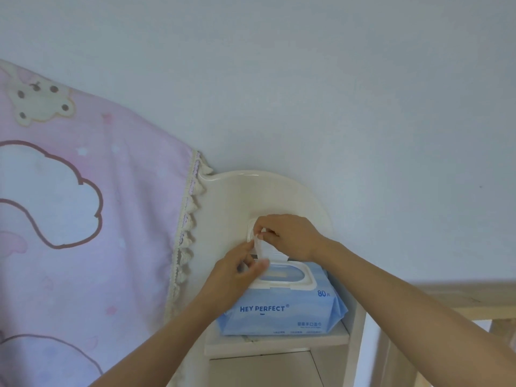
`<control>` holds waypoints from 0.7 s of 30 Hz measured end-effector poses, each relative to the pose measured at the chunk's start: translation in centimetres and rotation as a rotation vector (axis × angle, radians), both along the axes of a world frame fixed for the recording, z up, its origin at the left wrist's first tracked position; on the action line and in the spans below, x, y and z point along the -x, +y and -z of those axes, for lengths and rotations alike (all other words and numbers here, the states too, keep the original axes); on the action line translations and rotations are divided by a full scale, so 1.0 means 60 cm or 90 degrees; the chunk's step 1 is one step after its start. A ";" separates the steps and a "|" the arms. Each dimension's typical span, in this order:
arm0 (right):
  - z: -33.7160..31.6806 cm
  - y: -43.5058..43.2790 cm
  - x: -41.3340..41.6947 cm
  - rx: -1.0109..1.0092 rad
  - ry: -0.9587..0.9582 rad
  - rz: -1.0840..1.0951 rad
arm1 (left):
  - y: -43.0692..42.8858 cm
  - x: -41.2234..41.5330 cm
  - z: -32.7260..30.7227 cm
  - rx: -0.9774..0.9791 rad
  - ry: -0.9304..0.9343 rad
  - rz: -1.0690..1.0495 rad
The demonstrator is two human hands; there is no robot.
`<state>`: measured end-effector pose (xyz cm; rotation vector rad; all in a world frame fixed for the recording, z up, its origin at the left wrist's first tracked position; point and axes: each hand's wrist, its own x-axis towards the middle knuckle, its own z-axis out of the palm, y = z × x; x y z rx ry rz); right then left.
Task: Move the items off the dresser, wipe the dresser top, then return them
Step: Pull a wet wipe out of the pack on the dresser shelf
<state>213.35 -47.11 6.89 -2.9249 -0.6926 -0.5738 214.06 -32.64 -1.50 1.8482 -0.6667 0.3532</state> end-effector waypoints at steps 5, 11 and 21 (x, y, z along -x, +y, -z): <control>-0.002 -0.006 0.003 -0.039 0.022 -0.030 | -0.015 -0.006 -0.006 0.069 0.033 -0.064; 0.028 -0.056 0.023 -0.043 0.132 0.004 | -0.008 -0.004 0.007 0.199 0.133 -0.061; 0.025 -0.022 0.012 0.207 0.193 -0.014 | -0.008 -0.003 0.009 0.220 0.148 -0.049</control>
